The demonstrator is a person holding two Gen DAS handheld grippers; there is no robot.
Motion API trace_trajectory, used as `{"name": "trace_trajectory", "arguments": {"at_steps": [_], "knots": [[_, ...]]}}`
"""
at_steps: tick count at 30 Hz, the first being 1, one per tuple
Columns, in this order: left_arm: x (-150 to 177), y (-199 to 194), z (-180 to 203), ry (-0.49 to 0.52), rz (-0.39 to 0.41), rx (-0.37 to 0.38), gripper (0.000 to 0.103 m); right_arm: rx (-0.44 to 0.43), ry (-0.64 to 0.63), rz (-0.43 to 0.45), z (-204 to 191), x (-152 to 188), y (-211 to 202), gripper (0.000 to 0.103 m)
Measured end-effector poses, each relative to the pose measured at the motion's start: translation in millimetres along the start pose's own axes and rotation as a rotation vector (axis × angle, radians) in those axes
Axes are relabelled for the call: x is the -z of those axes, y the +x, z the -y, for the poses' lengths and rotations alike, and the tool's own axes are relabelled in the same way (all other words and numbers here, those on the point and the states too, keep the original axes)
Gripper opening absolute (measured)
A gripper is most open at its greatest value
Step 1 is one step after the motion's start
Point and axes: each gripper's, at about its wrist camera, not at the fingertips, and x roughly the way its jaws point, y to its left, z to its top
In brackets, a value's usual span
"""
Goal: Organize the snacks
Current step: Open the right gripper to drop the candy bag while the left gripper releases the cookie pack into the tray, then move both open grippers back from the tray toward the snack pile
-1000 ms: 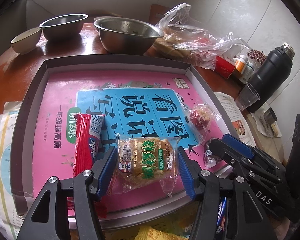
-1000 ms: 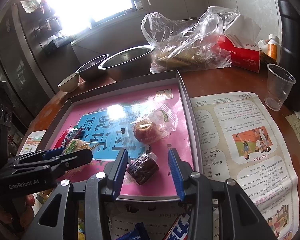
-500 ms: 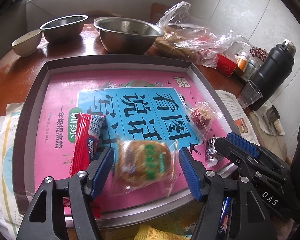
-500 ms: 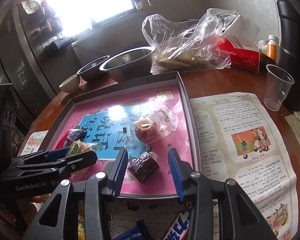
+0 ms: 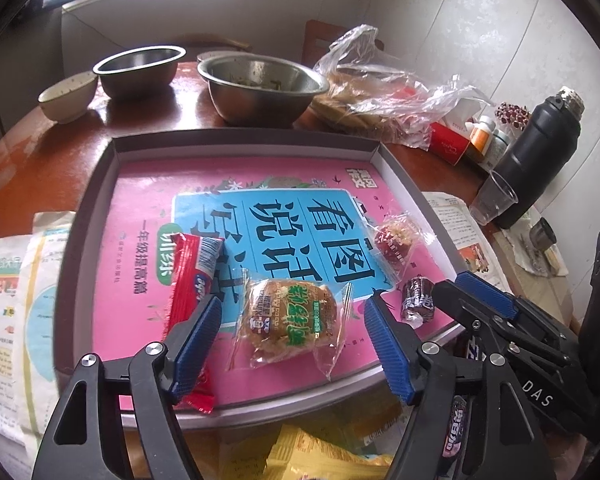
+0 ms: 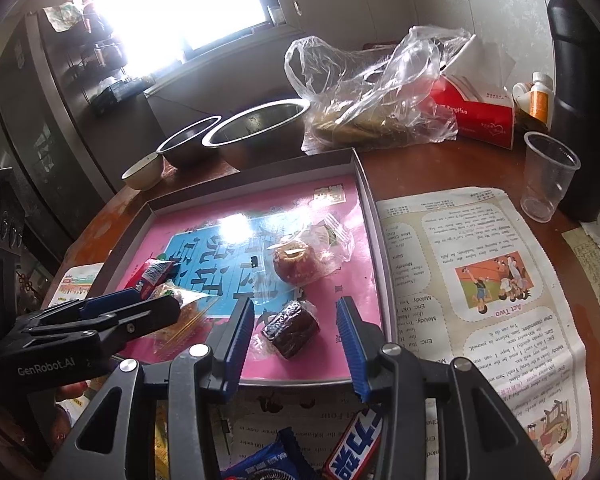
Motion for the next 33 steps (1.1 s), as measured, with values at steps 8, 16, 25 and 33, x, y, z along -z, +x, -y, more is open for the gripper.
{"name": "trace_trajectory", "arguments": {"at_steps": [8,16,25,33], "knots": [[3,-20,3,0.011,0.036,-0.005,0.077,-0.012,0.001,0.042,-3,1,-16,0.051],[9,-34,5,0.012,0.055,-0.01,0.077,-0.01,0.005,0.055,-4,4,-24,0.056],[14,-49,5,0.013,0.079,-0.021,0.077,-0.009,0.0,0.076,-8,7,-36,0.061],[18,-59,4,0.016,0.089,-0.027,0.077,-0.017,-0.014,0.084,-14,9,-43,0.062]]}}
